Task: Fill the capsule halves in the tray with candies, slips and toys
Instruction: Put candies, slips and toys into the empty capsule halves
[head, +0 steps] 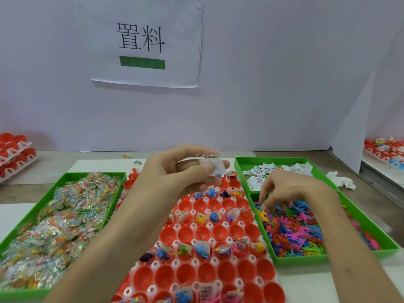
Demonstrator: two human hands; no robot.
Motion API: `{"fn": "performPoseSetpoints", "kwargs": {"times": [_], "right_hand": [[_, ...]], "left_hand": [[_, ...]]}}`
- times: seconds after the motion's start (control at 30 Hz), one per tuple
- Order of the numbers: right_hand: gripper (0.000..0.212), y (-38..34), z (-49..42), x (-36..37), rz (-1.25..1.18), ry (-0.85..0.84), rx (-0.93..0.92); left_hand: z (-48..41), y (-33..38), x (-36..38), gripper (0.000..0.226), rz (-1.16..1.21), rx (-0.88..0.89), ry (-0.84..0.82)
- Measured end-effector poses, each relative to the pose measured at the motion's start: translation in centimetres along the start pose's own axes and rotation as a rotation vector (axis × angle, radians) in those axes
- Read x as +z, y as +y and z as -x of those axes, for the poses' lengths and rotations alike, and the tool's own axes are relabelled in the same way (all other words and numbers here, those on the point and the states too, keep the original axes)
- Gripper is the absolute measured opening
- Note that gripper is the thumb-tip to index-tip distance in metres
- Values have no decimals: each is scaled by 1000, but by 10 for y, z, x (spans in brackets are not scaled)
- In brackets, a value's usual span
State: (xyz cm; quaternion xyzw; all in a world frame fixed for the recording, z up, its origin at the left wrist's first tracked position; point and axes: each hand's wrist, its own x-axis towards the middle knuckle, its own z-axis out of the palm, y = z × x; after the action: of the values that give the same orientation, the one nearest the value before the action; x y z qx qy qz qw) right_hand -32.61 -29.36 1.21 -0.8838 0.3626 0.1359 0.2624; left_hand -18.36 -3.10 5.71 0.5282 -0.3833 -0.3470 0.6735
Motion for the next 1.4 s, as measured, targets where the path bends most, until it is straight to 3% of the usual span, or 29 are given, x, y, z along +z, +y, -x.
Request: {"fn": "performPoseSetpoints", "kwargs": {"times": [0.53, 0.9, 1.1, 1.27, 1.4], "right_hand": [[16, 1, 0, 3, -4, -42, 39], [10, 32, 6, -10, -309, 203, 132], [15, 32, -2, -6, -290, 170, 150], [20, 35, -10, -2, -402, 294, 144], [23, 31, -30, 10, -541, 540, 176]], "left_hand": [[0, 0, 2, 31, -31, 12, 15], [0, 3, 0, 33, -37, 16, 20], [0, 3, -2, 21, -7, 19, 20], [-1, 3, -2, 30, -20, 17, 21], [-1, 1, 0, 33, -36, 10, 28]]}}
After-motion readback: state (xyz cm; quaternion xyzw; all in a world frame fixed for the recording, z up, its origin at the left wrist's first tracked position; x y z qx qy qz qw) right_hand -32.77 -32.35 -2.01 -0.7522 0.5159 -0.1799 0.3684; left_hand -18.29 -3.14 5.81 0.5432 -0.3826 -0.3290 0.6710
